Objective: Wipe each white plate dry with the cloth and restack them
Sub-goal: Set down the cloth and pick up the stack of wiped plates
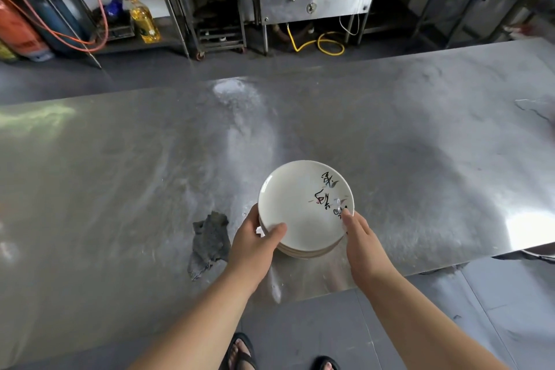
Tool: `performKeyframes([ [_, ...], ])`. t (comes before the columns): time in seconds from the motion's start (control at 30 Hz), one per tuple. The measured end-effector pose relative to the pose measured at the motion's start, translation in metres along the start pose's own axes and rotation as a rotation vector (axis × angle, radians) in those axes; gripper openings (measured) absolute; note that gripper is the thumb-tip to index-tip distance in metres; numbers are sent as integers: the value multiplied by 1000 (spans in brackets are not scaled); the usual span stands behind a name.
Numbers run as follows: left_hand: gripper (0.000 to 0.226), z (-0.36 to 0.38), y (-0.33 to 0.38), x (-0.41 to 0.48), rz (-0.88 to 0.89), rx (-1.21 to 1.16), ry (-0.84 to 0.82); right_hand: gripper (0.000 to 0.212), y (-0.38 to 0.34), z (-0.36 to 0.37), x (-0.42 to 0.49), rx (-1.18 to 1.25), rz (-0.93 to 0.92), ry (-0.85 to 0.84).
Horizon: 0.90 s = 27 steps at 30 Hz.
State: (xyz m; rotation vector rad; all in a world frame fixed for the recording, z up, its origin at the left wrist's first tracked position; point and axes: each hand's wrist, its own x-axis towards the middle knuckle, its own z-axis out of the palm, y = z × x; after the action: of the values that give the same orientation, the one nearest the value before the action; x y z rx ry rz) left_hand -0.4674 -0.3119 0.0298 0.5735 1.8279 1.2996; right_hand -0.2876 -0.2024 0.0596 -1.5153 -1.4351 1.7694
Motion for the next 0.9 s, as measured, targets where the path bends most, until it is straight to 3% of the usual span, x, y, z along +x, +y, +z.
performKeyframes([
  [0.1,47,1,4,-1,9,-10,-16,41,2,0,0,21,3,7],
  [0.2,45,1,9,-1,20,-27,-10,39,0,2,0,80,39,32],
  [0.3,47,1,11,-2,33,-34,-21,50,-2,6,-1,76,13,55],
  [0.4,44,1,14,-3,29,-52,-13,45,-9,7,-2,30,-48,60],
  [0.53,40,1,18,-3,32,-77,-2,52,-11,4,3,34,-39,49],
  [0.9,49,1,22,-2,-21,-145,38,55,-9,1,1,54,-53,43],
])
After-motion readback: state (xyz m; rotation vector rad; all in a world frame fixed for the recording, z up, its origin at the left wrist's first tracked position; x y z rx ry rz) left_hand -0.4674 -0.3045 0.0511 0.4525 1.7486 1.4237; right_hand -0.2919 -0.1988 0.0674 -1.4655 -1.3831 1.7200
